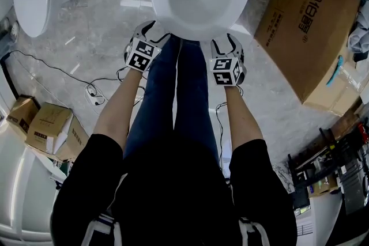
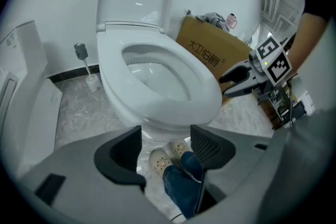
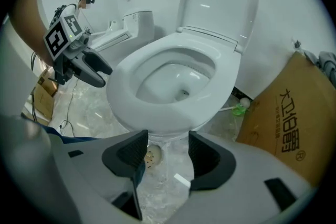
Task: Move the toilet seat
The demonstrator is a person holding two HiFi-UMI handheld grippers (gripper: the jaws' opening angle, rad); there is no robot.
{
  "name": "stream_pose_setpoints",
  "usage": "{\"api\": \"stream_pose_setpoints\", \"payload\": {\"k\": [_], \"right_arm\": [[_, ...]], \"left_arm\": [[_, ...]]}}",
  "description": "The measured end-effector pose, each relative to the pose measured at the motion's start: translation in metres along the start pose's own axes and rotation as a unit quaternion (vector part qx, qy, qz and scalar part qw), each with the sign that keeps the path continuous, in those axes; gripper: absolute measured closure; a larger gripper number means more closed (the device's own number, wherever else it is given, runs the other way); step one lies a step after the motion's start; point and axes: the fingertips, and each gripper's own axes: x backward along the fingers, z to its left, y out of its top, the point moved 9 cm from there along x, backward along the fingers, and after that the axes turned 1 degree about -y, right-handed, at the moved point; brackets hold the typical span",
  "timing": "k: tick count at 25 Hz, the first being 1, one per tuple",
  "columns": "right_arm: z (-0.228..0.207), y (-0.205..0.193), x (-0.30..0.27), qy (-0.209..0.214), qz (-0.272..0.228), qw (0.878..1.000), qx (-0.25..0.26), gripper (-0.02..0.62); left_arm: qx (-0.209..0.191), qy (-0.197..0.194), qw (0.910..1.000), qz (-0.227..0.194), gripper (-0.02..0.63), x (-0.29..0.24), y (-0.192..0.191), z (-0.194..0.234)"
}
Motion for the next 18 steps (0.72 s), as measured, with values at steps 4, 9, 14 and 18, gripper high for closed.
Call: {"api": "stream_pose_setpoints", "payload": {"k": [4, 9, 14, 18], "right_arm": [[-0.003, 0.000, -0.005, 0.039, -0.005, 0.998, -0.048, 0.321], [-0.014, -0.004, -0.007, 0.095, -0.024, 0.984, -0.148, 0.304], [-0.019, -0.001, -0.012, 0.120, -0.027, 0.975, -0.182, 0.293], [-0.017, 0.004, -0.019, 0.131, -0.013, 0.967, -0.220, 0.289]], "left_arm": [[0.049, -0.031, 0.9975, -0.040, 0.311, 0.000, 0.009, 0.005], [0.103, -0.055, 0.9913, -0.062, 0.310, -0.003, 0.013, 0.014], [0.124, -0.070, 0.9885, -0.052, 0.310, -0.006, 0.012, 0.018], [0.145, -0.070, 0.9859, -0.048, 0.310, -0.009, 0.011, 0.020]]}}
